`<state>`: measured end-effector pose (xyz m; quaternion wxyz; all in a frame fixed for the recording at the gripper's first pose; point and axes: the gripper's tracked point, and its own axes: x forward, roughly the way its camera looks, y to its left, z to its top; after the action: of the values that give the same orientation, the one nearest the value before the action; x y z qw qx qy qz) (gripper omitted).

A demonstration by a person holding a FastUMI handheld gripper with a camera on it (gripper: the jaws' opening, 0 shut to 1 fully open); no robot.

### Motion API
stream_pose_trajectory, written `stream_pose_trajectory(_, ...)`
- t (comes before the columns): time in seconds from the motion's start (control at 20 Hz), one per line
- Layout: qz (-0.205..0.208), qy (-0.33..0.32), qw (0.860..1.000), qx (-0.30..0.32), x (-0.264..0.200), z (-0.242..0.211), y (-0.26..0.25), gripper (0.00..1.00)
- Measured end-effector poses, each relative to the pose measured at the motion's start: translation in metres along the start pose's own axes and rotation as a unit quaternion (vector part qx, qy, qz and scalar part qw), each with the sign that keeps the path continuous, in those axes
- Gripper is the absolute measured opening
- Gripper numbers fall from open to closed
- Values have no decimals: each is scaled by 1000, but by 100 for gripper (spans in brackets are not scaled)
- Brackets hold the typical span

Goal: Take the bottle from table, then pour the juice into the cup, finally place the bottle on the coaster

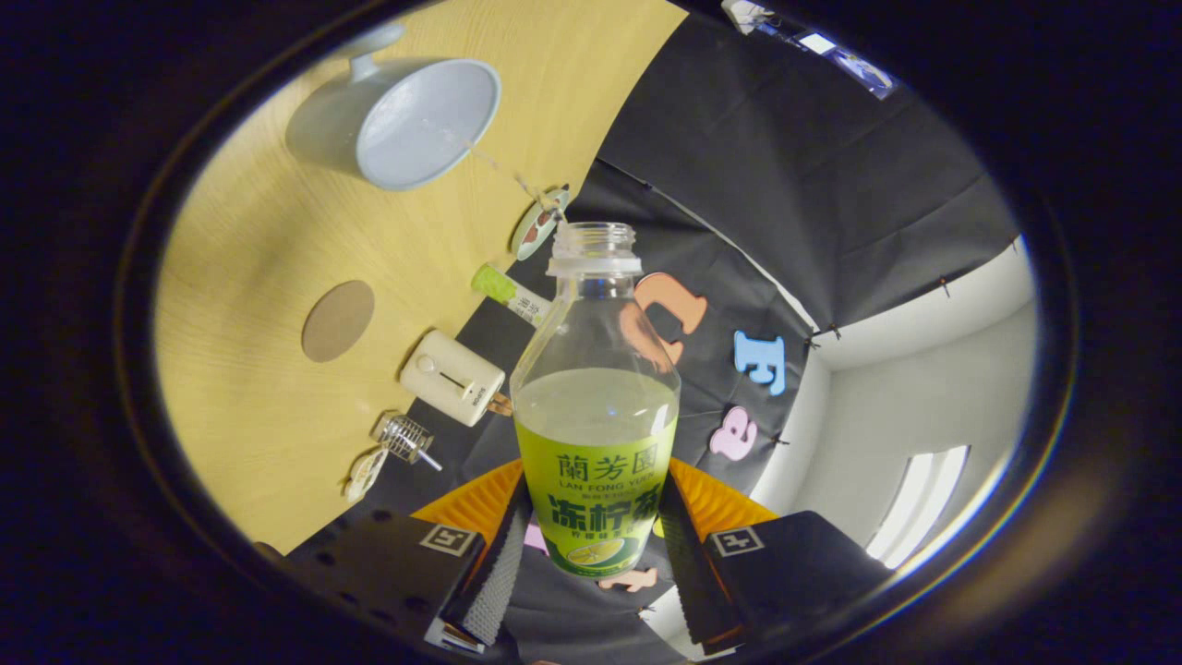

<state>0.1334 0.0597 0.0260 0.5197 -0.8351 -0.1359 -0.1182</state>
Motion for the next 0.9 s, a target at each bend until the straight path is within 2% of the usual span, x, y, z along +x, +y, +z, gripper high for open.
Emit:
stream_pose_trajectory(0.7, -7, -7, 1000, 11, 0, 1, -1, 77)
stream_pose_trajectory(0.9, 50, 6, 995, 85, 1, -3, 9, 77)
